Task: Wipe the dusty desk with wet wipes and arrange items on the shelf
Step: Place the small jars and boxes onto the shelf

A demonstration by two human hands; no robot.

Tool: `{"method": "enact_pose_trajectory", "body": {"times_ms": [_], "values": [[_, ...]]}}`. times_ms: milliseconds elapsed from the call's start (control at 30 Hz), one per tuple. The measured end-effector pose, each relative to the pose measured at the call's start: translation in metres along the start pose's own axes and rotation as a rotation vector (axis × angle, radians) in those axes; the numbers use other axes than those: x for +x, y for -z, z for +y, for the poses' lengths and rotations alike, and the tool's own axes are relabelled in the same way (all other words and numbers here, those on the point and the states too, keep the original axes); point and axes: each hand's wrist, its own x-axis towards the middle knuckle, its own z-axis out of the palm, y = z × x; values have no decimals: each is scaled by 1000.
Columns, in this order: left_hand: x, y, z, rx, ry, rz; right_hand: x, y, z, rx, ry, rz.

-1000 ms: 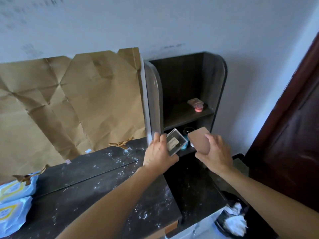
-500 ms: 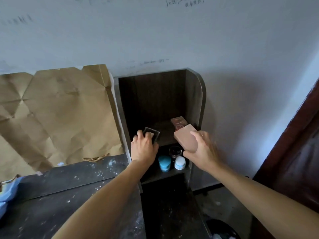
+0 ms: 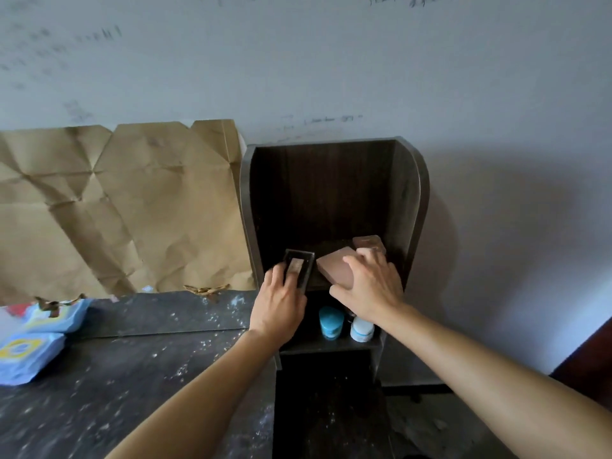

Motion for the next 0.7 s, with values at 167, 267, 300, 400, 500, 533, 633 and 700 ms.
{"method": "enact_pose_trajectory", "body": {"times_ms": [167,267,300,400,500,533,633,700], "values": [[-3,4,-12,32,-24,-49,17,-10,-16,-120,52,-10],[1,6,-13,86,-13,-94,27,-12,-18,-106,69,-89],[2,6,-12,95,-13,-103,29,-12,-17,-96,82,-128],[8,5,-10,127,-33,-116,35,-7,-11,-66,160,-264],[14,2,-11,124,-42,-117,40,-2,1,-21,208,-340],[16,0,-11,113,-43,-126,42,-2,4,-18,207,-333],[19,-2,-12,96,-39,-145,47,-8,8,-33,188,-259],[19,-2,-10,93,-42,-130,50,-14,6,-52,181,-203]]}}
